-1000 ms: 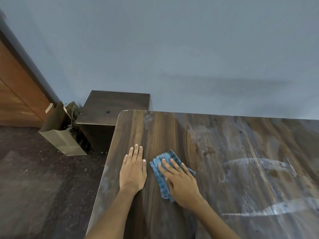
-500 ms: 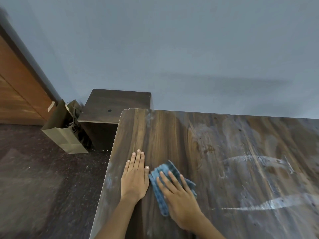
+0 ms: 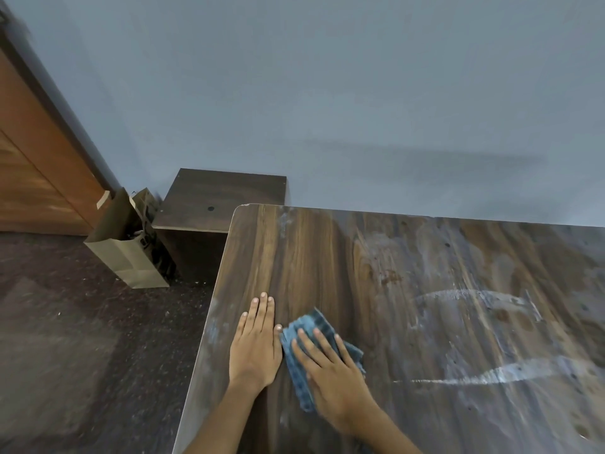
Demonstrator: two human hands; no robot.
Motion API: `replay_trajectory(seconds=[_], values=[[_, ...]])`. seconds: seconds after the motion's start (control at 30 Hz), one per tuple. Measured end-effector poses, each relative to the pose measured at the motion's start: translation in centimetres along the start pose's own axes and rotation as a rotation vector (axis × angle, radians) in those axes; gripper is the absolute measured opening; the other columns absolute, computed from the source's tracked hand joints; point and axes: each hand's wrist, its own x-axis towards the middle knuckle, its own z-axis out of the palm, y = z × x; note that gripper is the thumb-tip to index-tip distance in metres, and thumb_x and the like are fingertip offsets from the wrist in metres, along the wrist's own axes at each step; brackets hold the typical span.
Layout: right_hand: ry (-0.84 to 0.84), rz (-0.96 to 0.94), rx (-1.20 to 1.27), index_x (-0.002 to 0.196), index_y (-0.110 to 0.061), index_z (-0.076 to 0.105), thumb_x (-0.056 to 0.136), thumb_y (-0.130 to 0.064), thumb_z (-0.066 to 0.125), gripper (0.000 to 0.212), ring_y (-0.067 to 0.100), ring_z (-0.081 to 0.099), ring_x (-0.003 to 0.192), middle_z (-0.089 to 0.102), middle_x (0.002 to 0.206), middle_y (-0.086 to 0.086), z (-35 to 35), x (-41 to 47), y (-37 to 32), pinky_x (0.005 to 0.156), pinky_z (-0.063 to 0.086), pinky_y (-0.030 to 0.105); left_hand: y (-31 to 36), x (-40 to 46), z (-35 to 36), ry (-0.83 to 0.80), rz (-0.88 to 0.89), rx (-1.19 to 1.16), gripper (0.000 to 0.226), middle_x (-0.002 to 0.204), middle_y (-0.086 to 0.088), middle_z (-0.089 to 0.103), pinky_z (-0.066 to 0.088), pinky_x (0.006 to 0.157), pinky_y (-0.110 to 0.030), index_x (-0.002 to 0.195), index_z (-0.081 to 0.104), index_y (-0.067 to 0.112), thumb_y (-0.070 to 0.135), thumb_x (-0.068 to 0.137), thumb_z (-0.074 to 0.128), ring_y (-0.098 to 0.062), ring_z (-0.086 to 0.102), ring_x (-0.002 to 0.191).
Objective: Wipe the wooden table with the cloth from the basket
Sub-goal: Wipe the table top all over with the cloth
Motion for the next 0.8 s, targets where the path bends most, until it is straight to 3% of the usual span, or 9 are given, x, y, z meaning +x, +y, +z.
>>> replay_trajectory(seconds=[0.07, 0.17, 0.23, 0.33, 0.4, 0.5, 0.57, 0.67, 0.8], values=[[0.036, -0.028, -0.002, 0.145, -0.032, 0.026, 0.076, -0.038, 0.041, 0.07, 0.011, 0.028, 0.134, 0.038, 0.145, -0.012, 0.1, -1.8, 1.7, 0.108, 0.014, 0.037, 0.0, -0.6, 0.1, 0.008, 0.001, -0.01, 0.055, 0.15, -0.002, 0.023, 0.011, 0.114, -0.029, 0.142, 0.02, 0.01, 0.036, 0.094, 0.015, -0.015, 0.017, 0.138], [0.021, 0.094, -0.042, 0.141, -0.028, 0.035, 0.078, -0.032, 0.038, 0.063, 0.013, 0.028, 0.135, 0.04, 0.145, -0.008, -1.1, -0.3, 3.9, 0.109, 0.017, 0.038, 0.1, -1.4, 0.0, 0.009, -0.003, 0.001, 0.055, 0.151, 0.0, 0.02, 0.01, 0.115, -0.029, 0.142, 0.017, 0.012, 0.038, 0.094, 0.012, -0.013, 0.013, 0.139], [0.078, 0.179, -0.027, 0.146, -0.022, 0.024, 0.086, -0.027, 0.035, 0.061, 0.02, 0.019, 0.142, 0.021, 0.154, -0.004, -2.1, 1.8, 4.1, 0.116, 0.018, 0.045, 0.1, -1.9, 0.0, 0.004, -0.002, -0.008, 0.057, 0.152, 0.001, 0.015, 0.009, 0.113, -0.031, 0.143, 0.013, 0.014, 0.04, 0.093, 0.007, -0.012, 0.008, 0.139], [0.039, 0.258, 0.109, 0.149, -0.022, -0.005, 0.098, -0.025, 0.029, 0.062, 0.021, -0.013, 0.144, -0.011, 0.157, -0.003, -2.8, 3.7, 1.9, 0.111, -0.013, 0.043, 0.3, -2.2, 0.0, 0.007, -0.017, 0.01, 0.058, 0.152, -0.001, 0.021, 0.012, 0.112, -0.032, 0.143, 0.016, 0.012, 0.039, 0.093, 0.01, -0.013, 0.012, 0.139], [0.071, 0.18, 0.148, 0.15, -0.021, 0.003, 0.097, -0.025, 0.03, 0.059, 0.02, -0.01, 0.144, -0.003, 0.158, -0.003, -2.2, 2.9, 0.1, 0.115, -0.006, 0.045, 0.3, -2.6, -0.1, 0.001, -0.025, 0.019, 0.059, 0.151, -0.003, 0.025, 0.015, 0.111, -0.033, 0.143, 0.022, 0.009, 0.037, 0.093, 0.012, -0.014, 0.016, 0.139], [0.066, -0.015, 0.09, 0.139, -0.025, 0.039, 0.083, -0.036, 0.037, 0.058, 0.014, 0.024, 0.138, 0.04, 0.146, -0.007, -0.5, -1.5, -1.5, 0.114, 0.026, 0.044, 0.2, -3.4, -0.2, -0.014, 0.0, 0.019, 0.059, 0.151, -0.004, 0.022, 0.013, 0.112, -0.033, 0.143, 0.019, 0.008, 0.036, 0.091, 0.011, -0.014, 0.014, 0.138], [0.029, -0.013, 0.072, 0.137, -0.03, 0.04, 0.078, -0.038, 0.039, 0.059, 0.01, 0.033, 0.135, 0.043, 0.142, -0.013, 0.1, -3.7, -0.1, 0.112, 0.017, 0.037, 0.1, -4.1, -0.4, -0.027, -0.005, 0.027, 0.057, 0.15, -0.003, 0.023, 0.012, 0.114, -0.029, 0.142, 0.019, 0.008, 0.035, 0.092, 0.015, -0.015, 0.018, 0.138], [0.067, 0.138, 0.061, 0.145, -0.026, 0.027, 0.081, -0.032, 0.032, 0.065, 0.016, 0.029, 0.139, 0.024, 0.15, -0.01, -0.5, -3.5, 3.4, 0.115, 0.005, 0.036, 0.2, -5.3, -0.8, -0.052, -0.024, 0.023, 0.054, 0.146, -0.005, 0.036, 0.01, 0.109, -0.029, 0.139, 0.03, 0.006, 0.032, 0.093, 0.024, -0.017, 0.029, 0.134], [0.017, 0.428, 0.171, 0.149, -0.022, -0.005, 0.097, -0.027, 0.019, 0.058, 0.024, -0.009, 0.145, -0.012, 0.157, -0.003, -1.8, -0.3, 2.8, 0.114, -0.006, 0.047, 0.3, -6.9, -1.2, -0.085, -0.038, 0.015, 0.053, 0.146, -0.005, 0.035, 0.003, 0.11, -0.025, 0.14, 0.03, 0.007, 0.033, 0.094, 0.023, -0.017, 0.029, 0.134]])
